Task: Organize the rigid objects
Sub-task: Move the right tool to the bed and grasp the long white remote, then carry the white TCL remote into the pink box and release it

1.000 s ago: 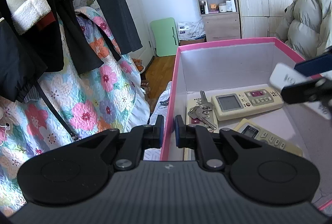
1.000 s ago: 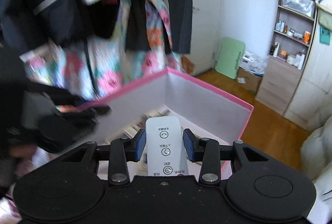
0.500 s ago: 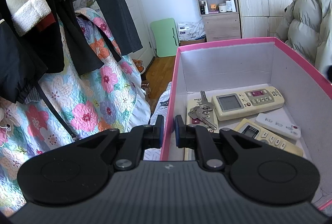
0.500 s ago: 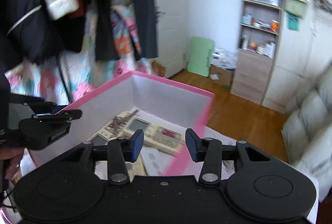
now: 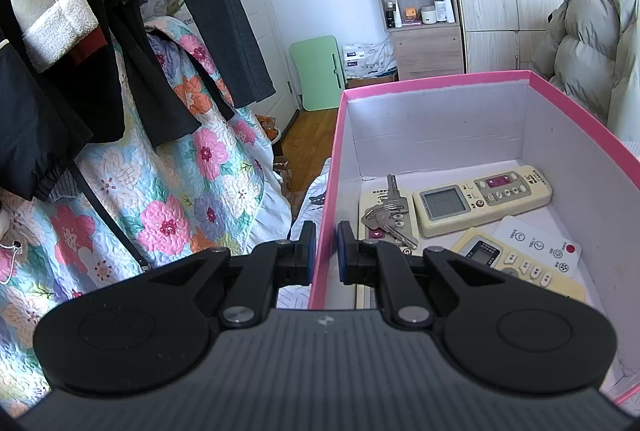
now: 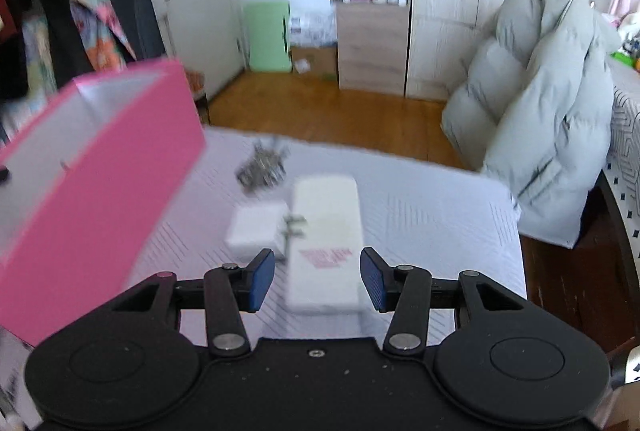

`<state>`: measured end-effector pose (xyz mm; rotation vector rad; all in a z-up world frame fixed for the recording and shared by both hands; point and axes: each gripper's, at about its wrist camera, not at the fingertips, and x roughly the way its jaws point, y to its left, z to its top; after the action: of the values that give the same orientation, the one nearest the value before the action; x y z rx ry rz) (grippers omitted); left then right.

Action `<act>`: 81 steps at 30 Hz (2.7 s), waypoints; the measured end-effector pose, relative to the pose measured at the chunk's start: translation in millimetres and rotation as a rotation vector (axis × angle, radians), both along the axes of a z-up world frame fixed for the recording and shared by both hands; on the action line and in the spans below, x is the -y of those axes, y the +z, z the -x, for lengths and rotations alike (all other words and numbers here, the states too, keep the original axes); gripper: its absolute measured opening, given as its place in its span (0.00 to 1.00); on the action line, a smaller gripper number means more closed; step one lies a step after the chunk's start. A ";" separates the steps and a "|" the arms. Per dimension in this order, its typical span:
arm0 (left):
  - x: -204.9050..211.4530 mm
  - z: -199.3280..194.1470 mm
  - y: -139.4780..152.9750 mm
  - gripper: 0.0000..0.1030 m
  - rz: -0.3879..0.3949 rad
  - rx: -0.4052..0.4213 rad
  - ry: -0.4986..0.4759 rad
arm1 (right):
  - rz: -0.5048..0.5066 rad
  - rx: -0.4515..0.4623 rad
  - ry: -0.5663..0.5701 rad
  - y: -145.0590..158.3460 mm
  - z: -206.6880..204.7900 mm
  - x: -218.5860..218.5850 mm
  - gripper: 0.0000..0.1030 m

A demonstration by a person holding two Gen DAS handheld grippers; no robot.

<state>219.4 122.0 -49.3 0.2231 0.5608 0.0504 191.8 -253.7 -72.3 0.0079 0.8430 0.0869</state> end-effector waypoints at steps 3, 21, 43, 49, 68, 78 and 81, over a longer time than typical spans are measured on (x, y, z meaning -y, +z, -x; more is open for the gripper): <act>1.5 0.9 0.3 0.09 -0.010 0.000 -0.001 | 0.016 -0.026 0.036 -11.9 -0.6 -2.4 0.53; 1.3 -0.6 -0.6 0.10 -0.012 -0.001 -0.001 | -0.011 -0.079 0.036 -21.0 -23.0 5.4 0.59; 7.0 2.0 -1.2 0.10 -0.048 0.005 -0.014 | -0.066 0.065 -0.029 4.8 -25.6 18.5 0.60; 6.5 0.3 -0.4 0.10 -0.035 0.005 -0.007 | -0.112 0.214 -0.016 50.8 24.3 11.3 0.59; 8.5 -0.8 -1.9 0.10 -0.047 -0.007 -0.003 | -0.268 0.435 0.386 135.3 27.7 -99.6 0.59; 2.0 -1.3 -2.1 0.09 0.008 0.001 0.008 | -0.024 0.414 0.340 84.7 -9.5 -173.7 0.59; -0.5 -1.2 -1.8 0.09 0.023 0.004 0.010 | -0.024 0.392 0.325 76.3 -21.7 -181.0 0.59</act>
<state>220.6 122.5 -51.2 0.1975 0.5581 0.0537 213.5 -72.6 4.0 -0.1206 0.4452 0.3913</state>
